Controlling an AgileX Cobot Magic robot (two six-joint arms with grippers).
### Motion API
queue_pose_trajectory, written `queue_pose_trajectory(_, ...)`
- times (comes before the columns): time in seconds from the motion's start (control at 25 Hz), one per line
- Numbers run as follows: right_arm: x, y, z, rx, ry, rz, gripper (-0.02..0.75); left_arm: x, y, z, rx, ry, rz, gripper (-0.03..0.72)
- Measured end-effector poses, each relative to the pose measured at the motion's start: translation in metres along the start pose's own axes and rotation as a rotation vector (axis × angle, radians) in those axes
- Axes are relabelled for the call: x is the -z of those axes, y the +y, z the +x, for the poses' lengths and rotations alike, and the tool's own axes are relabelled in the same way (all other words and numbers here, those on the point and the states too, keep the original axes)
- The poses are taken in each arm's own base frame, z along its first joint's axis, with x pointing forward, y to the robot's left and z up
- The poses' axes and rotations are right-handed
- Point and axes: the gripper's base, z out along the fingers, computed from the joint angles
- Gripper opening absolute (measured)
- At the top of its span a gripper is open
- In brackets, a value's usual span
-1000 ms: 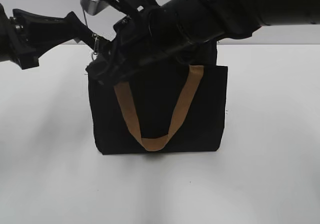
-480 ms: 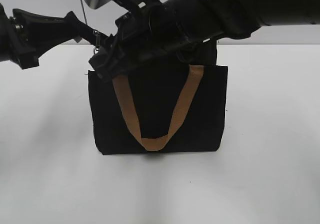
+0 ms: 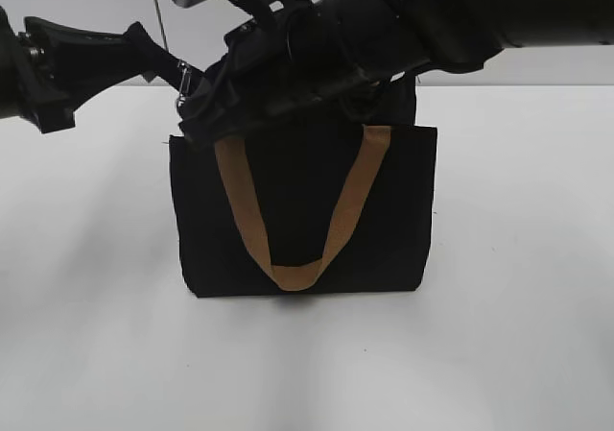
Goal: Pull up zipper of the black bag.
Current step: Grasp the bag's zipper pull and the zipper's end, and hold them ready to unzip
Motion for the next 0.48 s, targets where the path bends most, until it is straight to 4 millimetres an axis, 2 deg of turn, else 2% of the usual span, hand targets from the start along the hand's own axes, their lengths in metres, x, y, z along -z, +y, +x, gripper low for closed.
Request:
queue_pose_trajectory(0.24, 0.014, -0.002, -0.004, -0.036, 0.018, 0.006, -0.001, 0.0, 0.0, 0.0, 0.006, -0.005, -0.005, 0.015)
queue_pose_trajectory(0.48, 0.029, -0.02, -0.001, -0.113, 0.065, 0.045, -0.001, 0.004, -0.002, -0.007, -0.014, -0.018, -0.014, 0.015)
